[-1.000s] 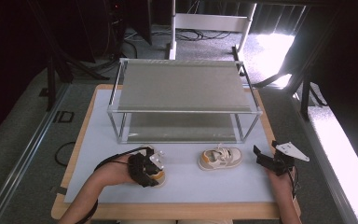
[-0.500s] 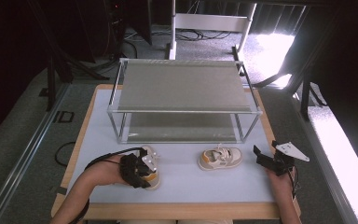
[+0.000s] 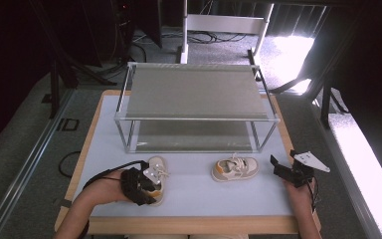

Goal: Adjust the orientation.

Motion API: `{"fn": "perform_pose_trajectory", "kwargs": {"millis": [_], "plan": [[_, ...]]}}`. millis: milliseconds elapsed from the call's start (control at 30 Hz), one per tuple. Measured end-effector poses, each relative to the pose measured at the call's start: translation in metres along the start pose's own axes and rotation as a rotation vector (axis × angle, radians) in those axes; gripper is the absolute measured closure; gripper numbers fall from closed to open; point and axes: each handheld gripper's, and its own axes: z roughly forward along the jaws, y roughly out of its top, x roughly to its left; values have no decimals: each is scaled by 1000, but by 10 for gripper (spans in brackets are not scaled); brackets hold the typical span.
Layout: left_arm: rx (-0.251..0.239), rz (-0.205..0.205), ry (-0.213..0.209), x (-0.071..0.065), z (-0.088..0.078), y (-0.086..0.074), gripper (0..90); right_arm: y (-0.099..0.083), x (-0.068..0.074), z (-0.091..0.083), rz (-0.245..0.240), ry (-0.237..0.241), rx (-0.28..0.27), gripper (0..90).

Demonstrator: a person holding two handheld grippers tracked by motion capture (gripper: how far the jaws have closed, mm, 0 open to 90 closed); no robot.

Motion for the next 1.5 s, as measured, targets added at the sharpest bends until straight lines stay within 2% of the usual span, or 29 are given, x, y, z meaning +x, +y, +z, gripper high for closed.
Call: {"fn": "perform_pose_trajectory", "kwargs": {"millis": [33,133,267,333,467,667,833,867,1000,1033,1067,1100,1233,1267,1333,1400,1433,1500], "plan": [[-16,-7,4,0,-1,-1,525,0,0,0,-1,-1,-1,172],[-59,-32,13,0,-6,-2,490,0,1,0,-6,-2,-2,172],[-88,-51,36,-3,-13,-3,431,0,2,0,-13,-4,1,172],[-101,-56,54,-6,-15,-4,422,0,1,0,-14,-2,3,172],[-143,-78,62,-9,-17,-9,421,0,0,1,3,9,11,171],[-255,-162,76,-8,-18,-23,390,1,0,1,-9,22,21,171],[-343,-190,62,-11,-24,-37,391,1,2,2,-26,22,30,151],[-358,-187,75,-12,-25,-40,391,1,2,2,-26,22,30,150],[-426,-220,123,-13,-31,-54,391,1,2,2,-21,24,30,150],[-426,-220,123,-13,-31,-54,391,1,2,2,-21,24,30,150],[-459,-242,132,-12,-32,-62,391,1,1,2,-21,25,32,150],[-470,-254,138,-12,-32,-66,391,1,1,3,-25,31,40,150],[-546,-313,209,-10,-32,-81,391,1,0,3,-7,32,41,132],[-577,-325,247,-10,-32,-86,390,1,-1,3,-1,38,39,134],[-642,-374,313,-8,-32,-97,390,1,-3,3,21,56,43,132],[-693,-430,421,-6,-28,-107,354,1,-4,2,30,64,44,125],[-717,-463,473,-5,-27,-113,347,1,-4,3,27,63,47,126],[-764,-534,536,-1,-24,-124,331,2,-1,2,6,63,48,145]]}}
